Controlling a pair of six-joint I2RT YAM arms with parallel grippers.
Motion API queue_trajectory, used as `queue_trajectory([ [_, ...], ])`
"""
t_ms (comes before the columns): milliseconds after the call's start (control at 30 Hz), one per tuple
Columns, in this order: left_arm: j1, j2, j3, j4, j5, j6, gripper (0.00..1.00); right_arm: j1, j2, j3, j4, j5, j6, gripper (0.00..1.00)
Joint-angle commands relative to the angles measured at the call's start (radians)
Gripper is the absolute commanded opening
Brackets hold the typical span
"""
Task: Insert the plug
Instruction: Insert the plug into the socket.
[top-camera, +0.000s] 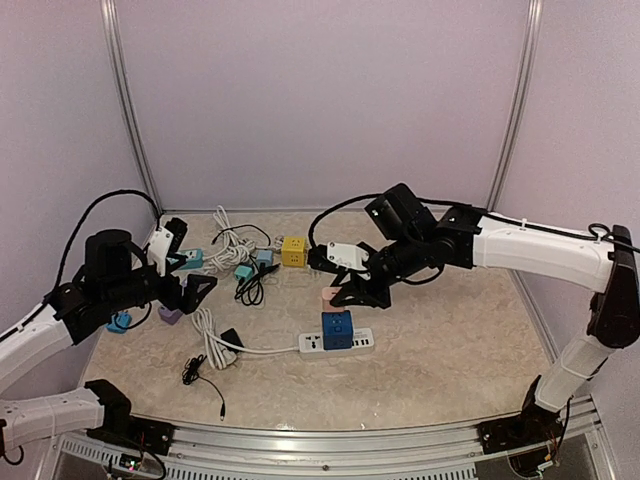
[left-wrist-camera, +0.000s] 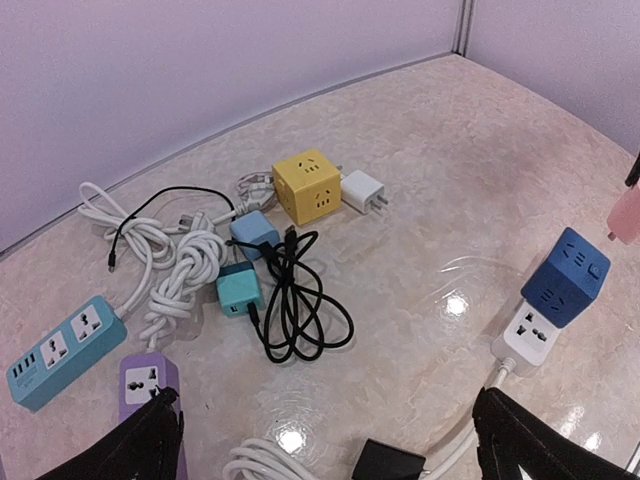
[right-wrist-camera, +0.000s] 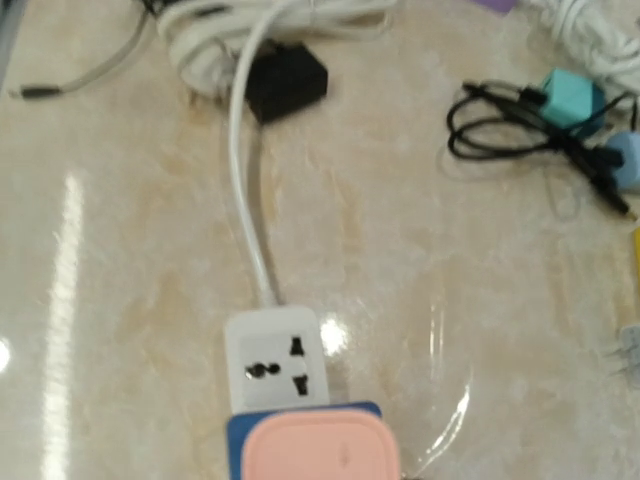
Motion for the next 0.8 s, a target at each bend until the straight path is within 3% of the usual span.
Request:
queue_trajectory([
  [0, 0.061, -0.049, -0.049, 0.055, 0.033, -0.035, 0.99, -0.033, 0.066, 0.01, 0.006, 0.004, -0.052, 0.0],
  [600, 0.111, -0.059, -0.089, 0.094, 0.066, -0.054, 0.99, -0.064, 0.149, 0.034, -0.036, -0.133, -0.047, 0.0],
  [767, 0.11, -0.056, -0.082, 0.082, 0.069, -0.052, 0.99, -0.064, 0.158, 0.019, -0.044, -0.097, -0.057, 0.0],
])
